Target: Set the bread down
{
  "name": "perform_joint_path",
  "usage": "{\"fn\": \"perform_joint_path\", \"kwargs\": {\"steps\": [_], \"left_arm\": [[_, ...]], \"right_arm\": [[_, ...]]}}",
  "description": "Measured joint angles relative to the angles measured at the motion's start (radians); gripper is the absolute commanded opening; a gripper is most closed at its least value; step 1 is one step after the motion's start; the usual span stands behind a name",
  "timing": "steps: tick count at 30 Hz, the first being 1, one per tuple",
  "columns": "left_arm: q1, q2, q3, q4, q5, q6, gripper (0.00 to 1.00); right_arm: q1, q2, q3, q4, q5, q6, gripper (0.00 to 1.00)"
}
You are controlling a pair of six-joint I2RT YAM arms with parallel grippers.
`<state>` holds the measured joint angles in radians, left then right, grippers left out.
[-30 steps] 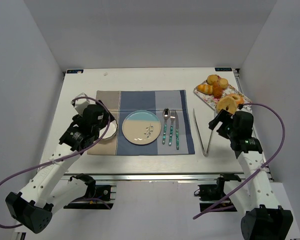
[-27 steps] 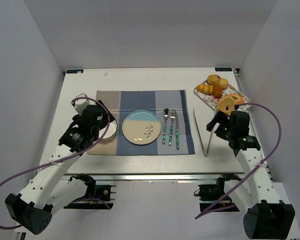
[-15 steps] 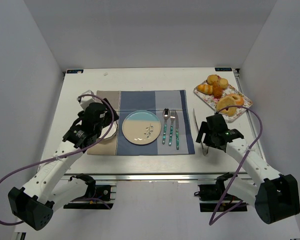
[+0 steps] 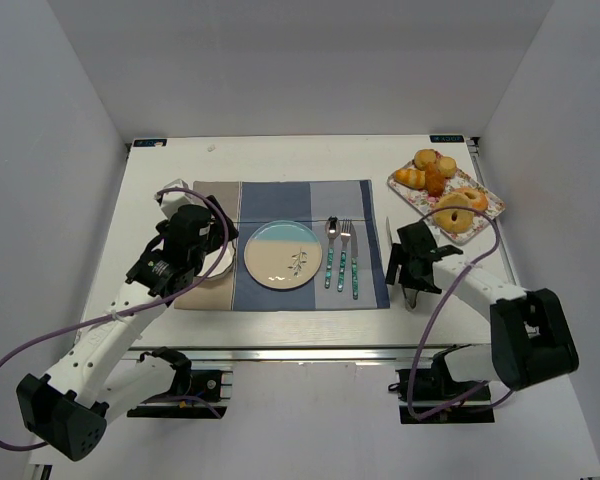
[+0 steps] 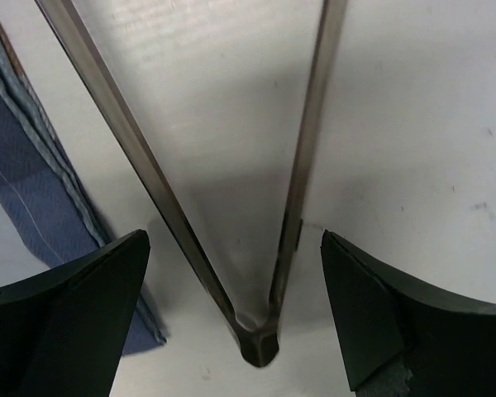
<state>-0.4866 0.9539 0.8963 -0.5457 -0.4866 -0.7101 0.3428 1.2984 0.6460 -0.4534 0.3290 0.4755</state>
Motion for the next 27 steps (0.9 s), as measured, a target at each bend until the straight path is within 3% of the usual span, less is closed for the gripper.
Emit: {"fn": "perform_joint_path", "kwargs": {"steps": [7,14,16,21,23,27], "left_arm": [[0.0,-0.014,-0.001,-0.019,-0.052,-0.002,0.98],[0.0,-0.1,-0.041,-0.026,-0.119,-0.009,0.98],[0.0,-0.1,-0.041,-0.024,-0.129,-0.01,0.98],[0.0,-0.087,-0.041,-0.029,-0.136,-0.013,0.98],[0.0,-0.084,-0.041,-0.031,-0.137,-0.014,0.98],[0.0,-0.084,-0.041,-0.03,-0.137,-0.015,0.98]], "right_arm": [[0.0,0.195,0.13,0.043,0.044,0.009,0.89],[-0.023,0.241,0.157,0.105,0.054,0.03,0.88],[-0.04,0.242,0.152,0.119,0.047,0.031,0.84],[-0.062,0.24,0.14,0.158,0.03,0.026,0.53],[-0.063,0.231,0.132,0.163,0.023,0.013,0.46],[-0.063,0.173,0.115,0.136,-0.005,-0.015,0.43]]}}
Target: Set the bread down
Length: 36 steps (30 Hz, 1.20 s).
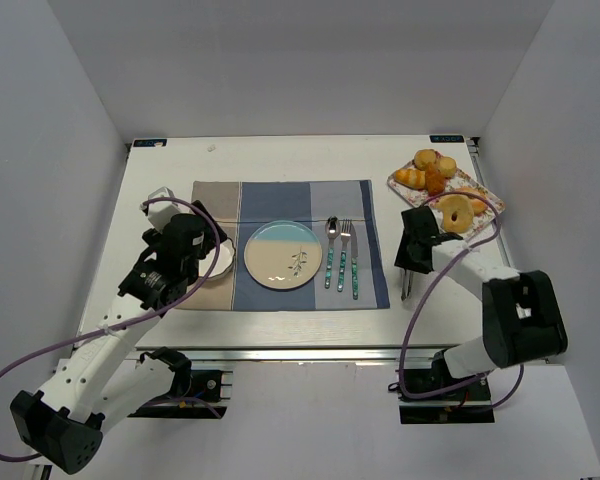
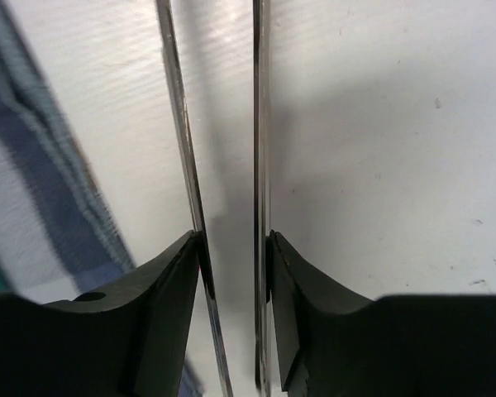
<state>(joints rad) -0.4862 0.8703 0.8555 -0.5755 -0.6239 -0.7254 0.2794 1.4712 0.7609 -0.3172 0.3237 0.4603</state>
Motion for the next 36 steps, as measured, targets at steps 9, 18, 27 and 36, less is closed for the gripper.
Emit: {"fn": "perform_joint_path", "kwargs": {"steps": [9,18,27,36], "left_arm": [[0.0,0.055,0.0,0.008,0.026,0.002,0.98],[0.0,0.109,0.0,0.031,0.089,0.011,0.98],[0.0,0.121,0.0,0.032,0.113,0.012,0.98],[0.0,0.124,0.0,0.038,0.116,0.018,0.98]], "right_arm": [[-0.002,-0.248,0.083,-0.065,-0.015,-0.063,0.42],[-0.039,-0.322,0.216,-0.2,0.031,-0.046,0.45],[-0.135,-0.186,0.306,-0.318,0.092,-0.027,0.56],[-0.149,-0.062,0.363,-0.339,0.099,-0.018,0.63]]}}
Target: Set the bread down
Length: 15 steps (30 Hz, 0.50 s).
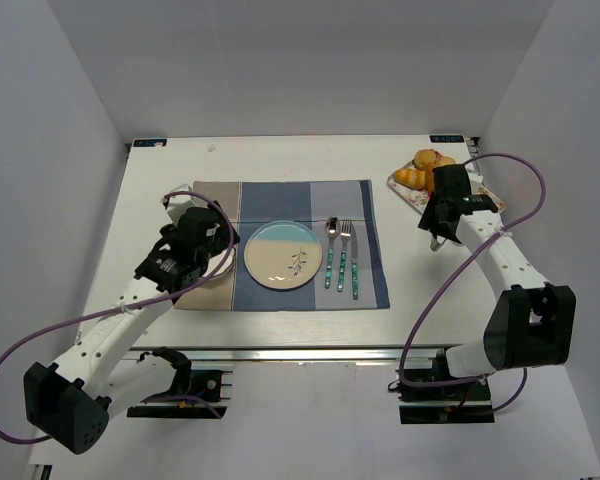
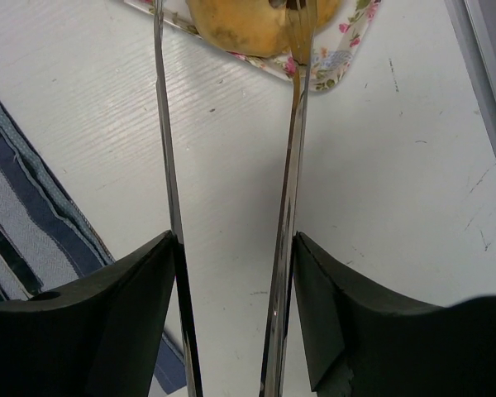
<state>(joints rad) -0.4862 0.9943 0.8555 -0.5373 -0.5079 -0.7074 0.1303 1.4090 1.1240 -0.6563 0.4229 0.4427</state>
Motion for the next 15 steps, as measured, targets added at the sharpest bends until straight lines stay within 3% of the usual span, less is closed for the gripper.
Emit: {"fn": "perform_joint_path", "kwargs": {"steps": [8,11,15], "left_arm": [[0.0,0.009,0.0,0.002,0.0,0.003,0.98],[0.0,0.012,0.0,0.011,0.0,0.005,0.98],[0.0,0.013,0.0,0.016,0.0,0.005,0.98]], "right_arm": [[0.0,0.072,0.053,-0.007,0.025,0.026,0.62],[0.0,0.115,0.079,-0.026,0.051,0.044,0.57],[0.0,0.142,0.088,-0.048,0.072,0.066,0.39]]}}
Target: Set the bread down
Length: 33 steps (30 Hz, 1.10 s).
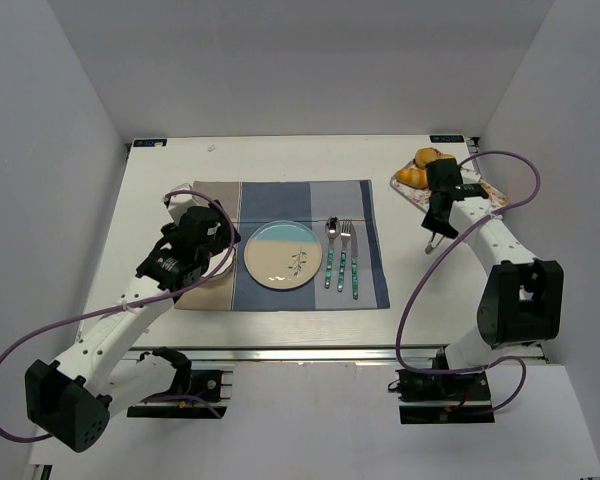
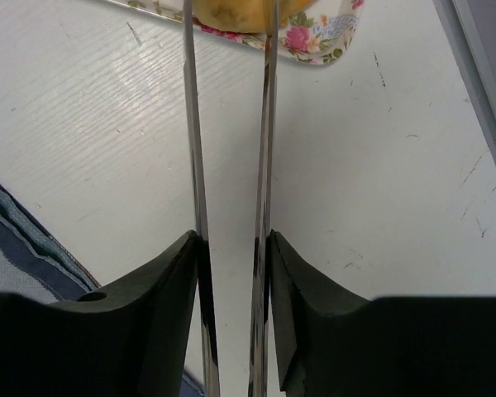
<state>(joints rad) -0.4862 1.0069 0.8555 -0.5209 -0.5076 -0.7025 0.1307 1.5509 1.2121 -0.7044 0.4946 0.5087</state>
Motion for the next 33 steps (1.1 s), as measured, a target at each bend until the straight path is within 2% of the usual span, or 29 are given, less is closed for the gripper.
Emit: {"fn": "perform_joint_path", "kwargs": {"steps": [2,5,11,16,19,25,29,33], "left_arm": [[0.0,0.001,0.0,0.0,0.0,0.0,0.98],[0.0,0.001,0.0,0.002,0.0,0.0,0.98],[0.0,0.001,0.0,0.006,0.011,0.0,0.98],[0.0,0.001,0.0,0.006,0.021,0.0,0.98],[0.0,0.001,0.0,0.006,0.026,0.0,0.98],[0.0,0.0,0.0,-0.01,0.034,-0.019,0.98],[0.0,-0.008,0.001,-0.056,0.033,-0.078,0.98],[0.0,-0.027,0.002,-0.124,0.013,-0.153,0.98]], "right_arm": [[0.0,-0.003,0.0,-0.004,0.001,0.007,0.32],[0.0,-0.03,0.0,-0.004,0.0,0.008,0.28],[0.0,-0.169,0.0,-0.002,-0.015,-0.008,0.23],[0.03,-0.311,-0.032,0.044,-0.089,-0.095,0.22],[0.14,-0.36,-0.045,0.08,-0.16,-0.167,0.22],[0.412,-0.358,-0.069,0.195,-0.44,-0.287,0.22],[0.575,-0.315,-0.103,0.26,-0.581,-0.327,0.22],[0.666,-0.238,-0.15,0.335,-0.692,-0.315,0.22]]}}
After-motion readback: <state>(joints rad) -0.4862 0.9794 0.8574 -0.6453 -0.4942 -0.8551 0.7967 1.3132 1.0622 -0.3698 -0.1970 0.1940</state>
